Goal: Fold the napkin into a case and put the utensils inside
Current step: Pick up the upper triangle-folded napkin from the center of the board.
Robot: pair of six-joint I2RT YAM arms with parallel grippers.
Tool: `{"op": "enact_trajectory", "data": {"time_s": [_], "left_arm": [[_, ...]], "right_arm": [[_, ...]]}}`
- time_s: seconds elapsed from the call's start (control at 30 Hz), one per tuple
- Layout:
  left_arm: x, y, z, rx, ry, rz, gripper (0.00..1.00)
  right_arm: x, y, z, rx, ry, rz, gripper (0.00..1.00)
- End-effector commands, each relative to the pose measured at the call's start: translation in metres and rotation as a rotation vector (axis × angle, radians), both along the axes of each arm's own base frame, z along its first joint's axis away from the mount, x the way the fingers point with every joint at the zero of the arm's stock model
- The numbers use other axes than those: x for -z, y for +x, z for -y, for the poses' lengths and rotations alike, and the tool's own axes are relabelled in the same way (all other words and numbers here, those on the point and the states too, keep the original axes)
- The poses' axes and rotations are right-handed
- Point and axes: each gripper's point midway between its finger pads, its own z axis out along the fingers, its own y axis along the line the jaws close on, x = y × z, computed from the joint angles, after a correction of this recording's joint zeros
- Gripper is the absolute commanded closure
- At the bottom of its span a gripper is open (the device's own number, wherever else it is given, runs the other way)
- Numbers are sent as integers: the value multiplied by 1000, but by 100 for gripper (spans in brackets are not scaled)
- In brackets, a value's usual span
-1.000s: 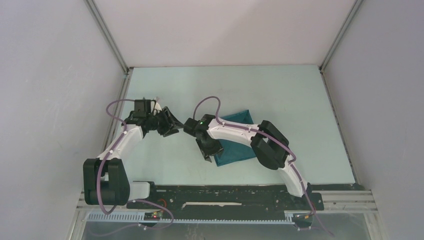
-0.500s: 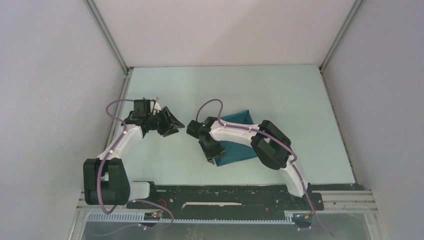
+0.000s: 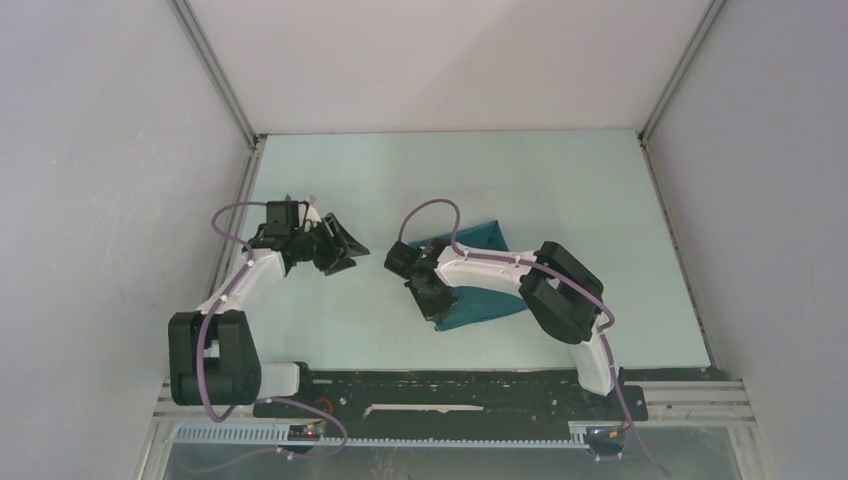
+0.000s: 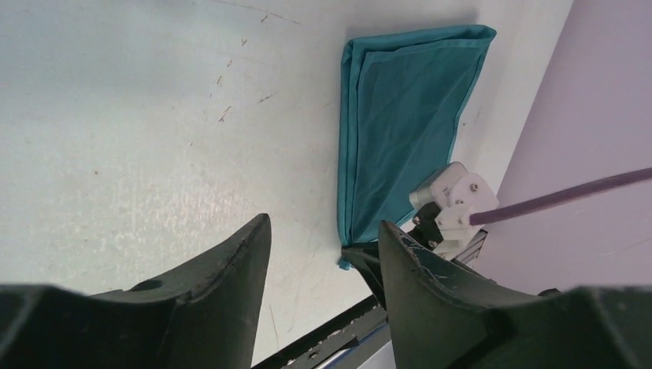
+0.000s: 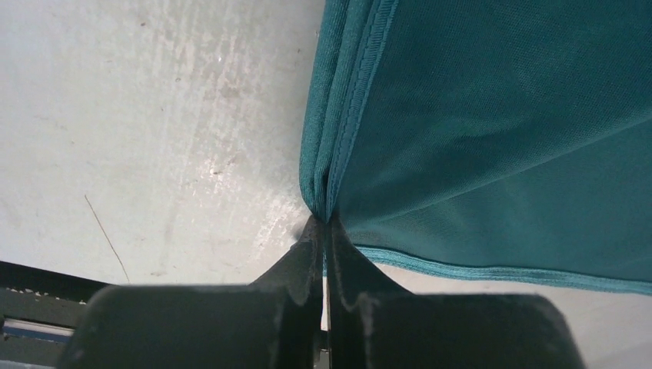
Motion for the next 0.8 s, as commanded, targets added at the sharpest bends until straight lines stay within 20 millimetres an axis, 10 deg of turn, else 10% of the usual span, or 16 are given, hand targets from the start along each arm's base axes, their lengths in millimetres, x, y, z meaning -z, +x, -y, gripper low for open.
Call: {"op": "enact_trajectory", "data": {"time_s": [0.0,0.37,0.77], "left_arm": [[7,-1,15,27,-109,-4,37],[23,4,95,15,-361,-58,22],[60,33,122,-69,-397,-89,31]], "right_arm": [[-11,21,-16,-52,140,84,100],[-52,10,-18,-56,403,8,100],[-70,12,-3,-47,486,13,100]]}}
